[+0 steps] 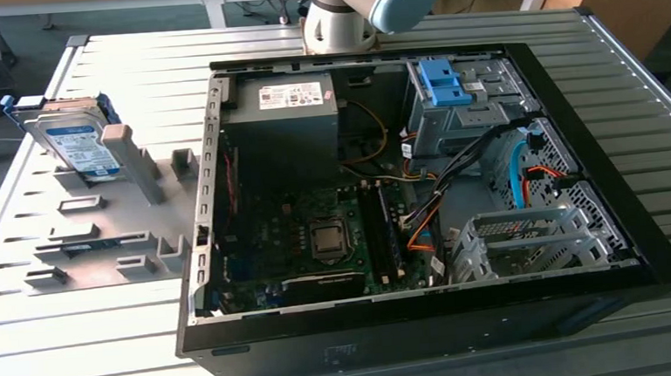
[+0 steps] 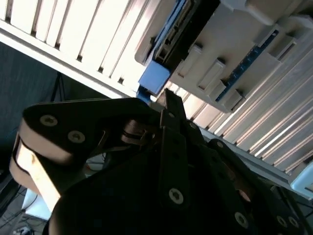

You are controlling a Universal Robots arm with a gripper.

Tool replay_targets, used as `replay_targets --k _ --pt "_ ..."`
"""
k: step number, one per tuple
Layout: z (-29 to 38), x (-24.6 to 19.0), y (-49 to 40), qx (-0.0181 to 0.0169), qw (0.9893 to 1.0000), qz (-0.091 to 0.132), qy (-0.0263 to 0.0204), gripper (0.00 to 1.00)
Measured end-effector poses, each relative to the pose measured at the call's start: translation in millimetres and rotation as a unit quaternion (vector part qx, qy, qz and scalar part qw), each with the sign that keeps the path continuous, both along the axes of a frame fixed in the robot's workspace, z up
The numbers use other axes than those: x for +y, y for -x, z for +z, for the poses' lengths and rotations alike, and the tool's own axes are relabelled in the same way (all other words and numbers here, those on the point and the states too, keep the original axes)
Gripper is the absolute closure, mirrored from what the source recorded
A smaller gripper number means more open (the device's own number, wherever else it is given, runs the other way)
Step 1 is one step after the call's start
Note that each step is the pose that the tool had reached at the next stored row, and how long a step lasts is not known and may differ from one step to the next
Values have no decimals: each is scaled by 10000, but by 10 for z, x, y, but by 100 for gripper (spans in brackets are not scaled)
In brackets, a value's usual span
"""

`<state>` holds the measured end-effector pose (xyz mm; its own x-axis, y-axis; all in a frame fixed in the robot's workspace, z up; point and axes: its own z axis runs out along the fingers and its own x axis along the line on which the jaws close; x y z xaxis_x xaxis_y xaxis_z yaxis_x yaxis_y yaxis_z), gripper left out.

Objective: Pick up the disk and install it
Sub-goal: 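Pick up the disk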

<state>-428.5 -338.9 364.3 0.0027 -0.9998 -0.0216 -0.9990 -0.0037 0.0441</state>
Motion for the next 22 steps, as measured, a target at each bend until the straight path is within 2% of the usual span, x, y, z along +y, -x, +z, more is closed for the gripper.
replay_targets --k 2,4,5,6,7,9,10,11,18,22 --pt "-7 23 -15 4 10000 0 1 89" --pt "-7 23 -15 4 10000 1 1 77" --pt "-7 24 -15 4 10000 1 1 77" --pt "-7 25 -15 4 10000 0 1 71" --pt "-9 27 -15 3 10000 0 1 71" --pt "-32 39 -14 4 10000 -15 1 59" --pt "-50 45 -15 4 10000 -45 1 59" --pt "-64 45 -16 4 10000 -90 1 53" --pt "-183 52 -15 4 9998 -208 4 53" --pt "-199 52 -15 5 9998 -221 7 53"
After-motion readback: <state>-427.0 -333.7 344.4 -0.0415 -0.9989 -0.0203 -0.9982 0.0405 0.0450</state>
